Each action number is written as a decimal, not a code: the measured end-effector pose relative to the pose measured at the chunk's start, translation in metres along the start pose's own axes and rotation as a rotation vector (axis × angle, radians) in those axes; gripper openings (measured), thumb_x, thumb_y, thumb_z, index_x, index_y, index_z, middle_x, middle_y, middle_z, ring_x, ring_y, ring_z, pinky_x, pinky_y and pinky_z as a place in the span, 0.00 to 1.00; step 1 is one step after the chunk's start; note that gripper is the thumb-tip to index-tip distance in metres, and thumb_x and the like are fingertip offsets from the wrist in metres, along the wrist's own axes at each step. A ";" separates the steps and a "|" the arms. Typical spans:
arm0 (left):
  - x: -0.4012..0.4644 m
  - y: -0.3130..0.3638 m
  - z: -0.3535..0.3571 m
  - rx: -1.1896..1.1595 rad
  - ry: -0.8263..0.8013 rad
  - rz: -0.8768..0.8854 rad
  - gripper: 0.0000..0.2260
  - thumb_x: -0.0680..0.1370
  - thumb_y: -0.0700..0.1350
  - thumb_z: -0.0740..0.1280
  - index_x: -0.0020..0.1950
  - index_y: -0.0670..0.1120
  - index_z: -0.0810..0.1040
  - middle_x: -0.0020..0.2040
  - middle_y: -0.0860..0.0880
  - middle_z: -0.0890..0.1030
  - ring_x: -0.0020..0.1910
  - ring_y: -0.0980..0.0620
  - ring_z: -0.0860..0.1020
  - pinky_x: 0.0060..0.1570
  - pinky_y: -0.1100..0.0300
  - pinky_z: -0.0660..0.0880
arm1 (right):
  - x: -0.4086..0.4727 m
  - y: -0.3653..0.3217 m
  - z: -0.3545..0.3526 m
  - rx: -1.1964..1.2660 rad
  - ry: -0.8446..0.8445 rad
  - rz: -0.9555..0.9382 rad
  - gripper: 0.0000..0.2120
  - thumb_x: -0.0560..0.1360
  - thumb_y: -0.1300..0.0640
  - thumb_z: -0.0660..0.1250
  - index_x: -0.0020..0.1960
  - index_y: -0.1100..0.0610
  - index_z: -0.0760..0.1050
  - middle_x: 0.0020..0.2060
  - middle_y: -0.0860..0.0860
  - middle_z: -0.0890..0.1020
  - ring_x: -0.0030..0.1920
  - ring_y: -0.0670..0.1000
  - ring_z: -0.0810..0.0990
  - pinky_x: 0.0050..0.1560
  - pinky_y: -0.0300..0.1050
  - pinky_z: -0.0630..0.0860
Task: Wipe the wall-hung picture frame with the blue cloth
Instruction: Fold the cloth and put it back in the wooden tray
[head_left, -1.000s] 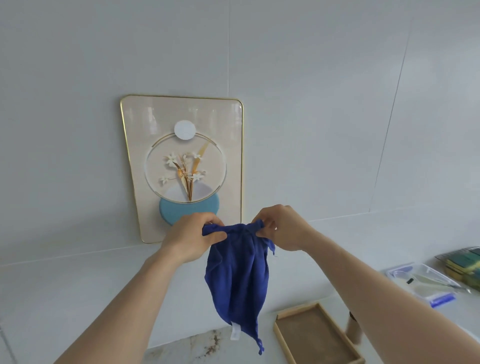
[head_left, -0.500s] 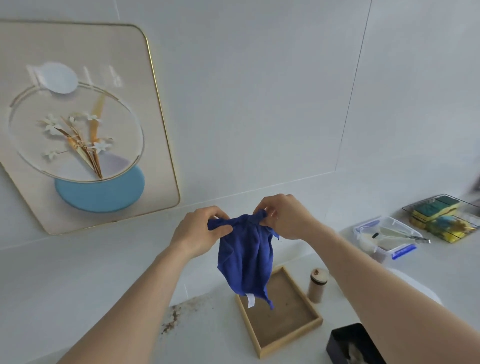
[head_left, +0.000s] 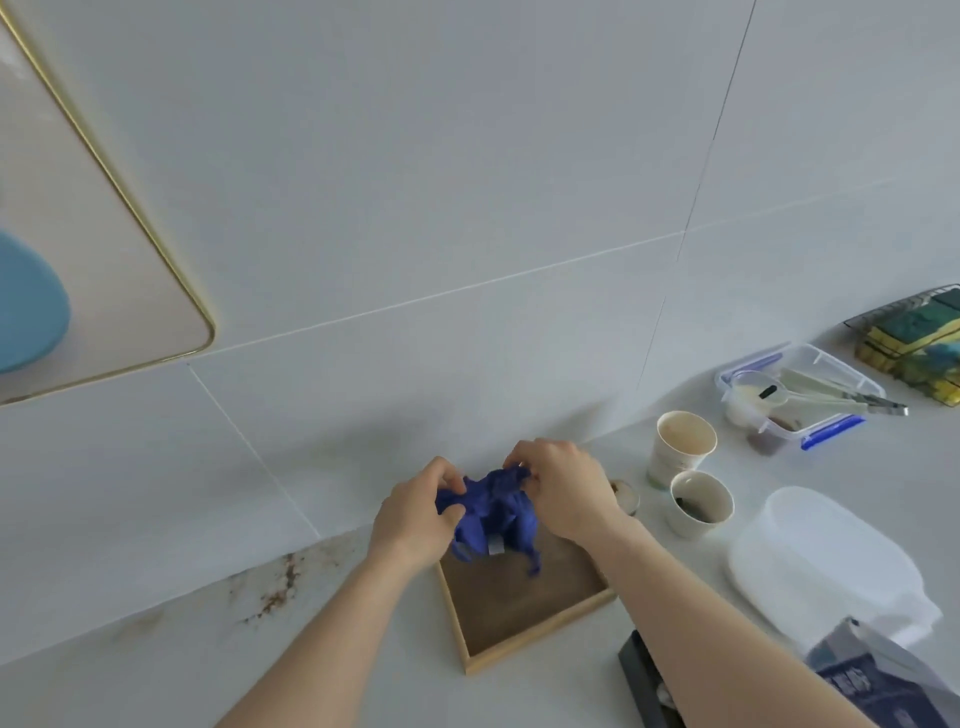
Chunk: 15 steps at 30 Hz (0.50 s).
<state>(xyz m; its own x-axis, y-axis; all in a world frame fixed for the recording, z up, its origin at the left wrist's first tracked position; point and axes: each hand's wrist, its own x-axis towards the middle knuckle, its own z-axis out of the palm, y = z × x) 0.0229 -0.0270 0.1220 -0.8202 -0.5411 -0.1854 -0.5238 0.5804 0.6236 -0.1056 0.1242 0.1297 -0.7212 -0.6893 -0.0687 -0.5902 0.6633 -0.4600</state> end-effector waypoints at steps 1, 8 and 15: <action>0.002 -0.005 0.013 0.005 -0.018 -0.021 0.09 0.79 0.42 0.68 0.52 0.57 0.75 0.55 0.55 0.84 0.53 0.49 0.82 0.56 0.54 0.79 | 0.001 0.009 0.014 -0.020 -0.006 0.000 0.16 0.76 0.65 0.63 0.58 0.50 0.81 0.54 0.51 0.84 0.53 0.60 0.82 0.44 0.50 0.73; 0.001 -0.042 0.089 0.302 -0.349 -0.005 0.28 0.82 0.53 0.65 0.82 0.54 0.61 0.82 0.54 0.63 0.80 0.50 0.65 0.77 0.53 0.65 | -0.013 0.061 0.095 -0.155 -0.370 -0.013 0.25 0.85 0.54 0.63 0.81 0.49 0.65 0.81 0.54 0.64 0.82 0.59 0.62 0.72 0.56 0.76; -0.004 -0.063 0.113 0.663 -0.585 0.010 0.37 0.82 0.64 0.58 0.85 0.56 0.42 0.86 0.51 0.41 0.85 0.46 0.39 0.82 0.42 0.38 | -0.026 0.086 0.131 -0.233 -0.575 0.041 0.44 0.81 0.31 0.59 0.85 0.43 0.37 0.85 0.52 0.36 0.85 0.57 0.33 0.85 0.61 0.41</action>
<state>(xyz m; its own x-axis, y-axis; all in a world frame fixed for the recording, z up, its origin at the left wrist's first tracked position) 0.0330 0.0072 -0.0030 -0.7166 -0.2411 -0.6545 -0.3921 0.9153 0.0921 -0.0902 0.1607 -0.0242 -0.4722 -0.6653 -0.5782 -0.6768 0.6939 -0.2457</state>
